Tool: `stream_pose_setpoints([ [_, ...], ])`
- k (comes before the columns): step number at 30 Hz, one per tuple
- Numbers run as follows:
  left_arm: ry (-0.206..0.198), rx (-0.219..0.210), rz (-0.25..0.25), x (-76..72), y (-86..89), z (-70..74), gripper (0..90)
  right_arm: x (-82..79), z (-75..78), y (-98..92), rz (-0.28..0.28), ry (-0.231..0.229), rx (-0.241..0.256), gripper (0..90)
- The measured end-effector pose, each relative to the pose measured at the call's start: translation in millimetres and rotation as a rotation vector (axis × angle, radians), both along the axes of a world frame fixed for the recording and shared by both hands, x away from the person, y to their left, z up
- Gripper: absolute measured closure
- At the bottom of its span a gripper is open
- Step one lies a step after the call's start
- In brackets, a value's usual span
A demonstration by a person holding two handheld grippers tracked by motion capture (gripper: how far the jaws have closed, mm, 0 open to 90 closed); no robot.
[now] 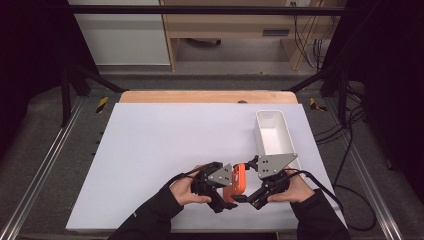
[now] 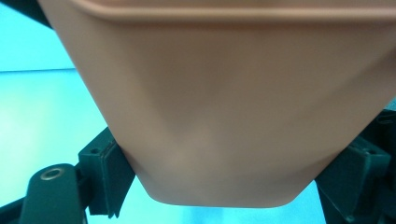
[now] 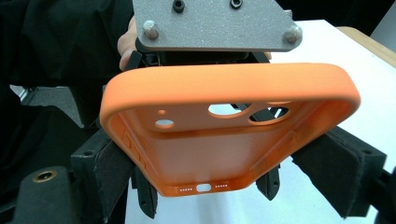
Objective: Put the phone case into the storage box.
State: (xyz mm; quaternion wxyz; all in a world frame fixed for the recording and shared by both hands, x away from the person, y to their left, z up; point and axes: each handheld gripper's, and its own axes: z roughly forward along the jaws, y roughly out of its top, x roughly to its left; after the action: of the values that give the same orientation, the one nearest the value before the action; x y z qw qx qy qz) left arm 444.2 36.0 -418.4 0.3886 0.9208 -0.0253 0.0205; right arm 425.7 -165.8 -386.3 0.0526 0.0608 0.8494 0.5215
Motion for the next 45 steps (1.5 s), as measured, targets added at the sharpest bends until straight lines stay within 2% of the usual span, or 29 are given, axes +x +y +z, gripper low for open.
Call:
stream_pose_setpoints([
  [8, 0.003, -0.005, 0.007, -0.2, 1.0, 0.0, 15.0, -0.1, 0.4, 0.1, -0.001, 0.002, -0.001, 15.8],
  [12, -0.013, -0.005, 0.024, 0.5, 4.7, 0.6, 10.8, -0.1, 1.0, -0.6, -0.003, -0.002, -0.002, 15.8],
  [18, -0.024, -0.032, 0.058, 0.2, 13.5, 4.6, 2.9, 0.0, 4.0, -3.7, -0.018, -0.012, 0.003, 15.7],
  [21, -0.008, -0.058, 0.082, 2.0, 20.4, 7.1, 0.6, 0.2, 6.1, -6.0, -0.032, -0.018, 0.007, 15.6],
  [34, 0.007, -0.134, 0.245, 8.8, 63.3, 9.3, 0.0, 3.3, 14.7, -15.7, -0.096, -0.052, 0.021, 15.6],
  [40, 0.019, -0.189, 0.332, 11.9, 84.9, 8.7, 0.0, 4.3, 20.6, -22.0, -0.129, -0.065, 0.042, 15.6],
  [45, 0.031, -0.228, 0.397, 13.0, 103.1, 6.9, 0.0, 4.3, 24.2, -26.1, -0.139, -0.059, 0.043, 15.6],
])
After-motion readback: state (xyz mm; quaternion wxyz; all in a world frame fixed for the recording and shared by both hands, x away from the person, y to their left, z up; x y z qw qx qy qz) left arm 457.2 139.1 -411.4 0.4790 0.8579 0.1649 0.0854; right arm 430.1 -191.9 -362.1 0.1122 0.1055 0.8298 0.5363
